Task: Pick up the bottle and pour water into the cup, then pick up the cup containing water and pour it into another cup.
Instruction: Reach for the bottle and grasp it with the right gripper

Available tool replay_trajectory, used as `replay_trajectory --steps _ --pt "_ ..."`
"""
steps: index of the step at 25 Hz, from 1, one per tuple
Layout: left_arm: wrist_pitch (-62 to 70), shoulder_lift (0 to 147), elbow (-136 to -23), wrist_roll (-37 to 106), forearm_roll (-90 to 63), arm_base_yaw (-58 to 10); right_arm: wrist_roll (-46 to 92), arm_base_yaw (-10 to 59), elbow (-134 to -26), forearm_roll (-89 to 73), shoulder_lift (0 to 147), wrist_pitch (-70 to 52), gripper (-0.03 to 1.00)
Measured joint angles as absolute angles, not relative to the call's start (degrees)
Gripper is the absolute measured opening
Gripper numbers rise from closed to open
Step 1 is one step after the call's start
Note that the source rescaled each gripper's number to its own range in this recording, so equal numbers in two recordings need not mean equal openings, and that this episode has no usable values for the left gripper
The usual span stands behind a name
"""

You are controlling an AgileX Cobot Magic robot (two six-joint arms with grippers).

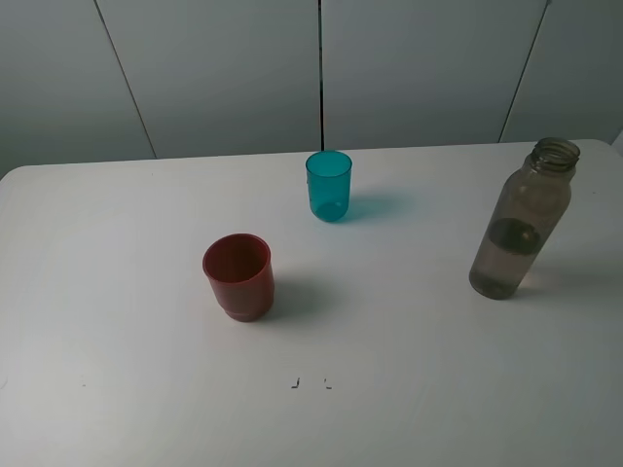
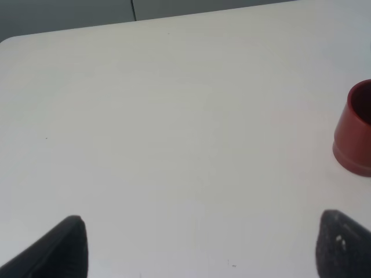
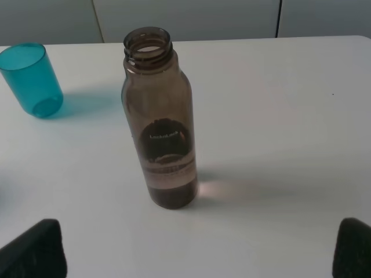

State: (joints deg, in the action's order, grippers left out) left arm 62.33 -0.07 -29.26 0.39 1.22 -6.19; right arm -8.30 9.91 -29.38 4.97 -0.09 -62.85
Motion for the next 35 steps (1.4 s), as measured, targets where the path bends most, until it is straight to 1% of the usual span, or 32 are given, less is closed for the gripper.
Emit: replay_trajectory --steps 35 --pt "62.33 -0.07 -29.26 0.39 1.22 -6.19 -8.30 9.91 -29.38 4.97 -0.09 -62.85 1.00"
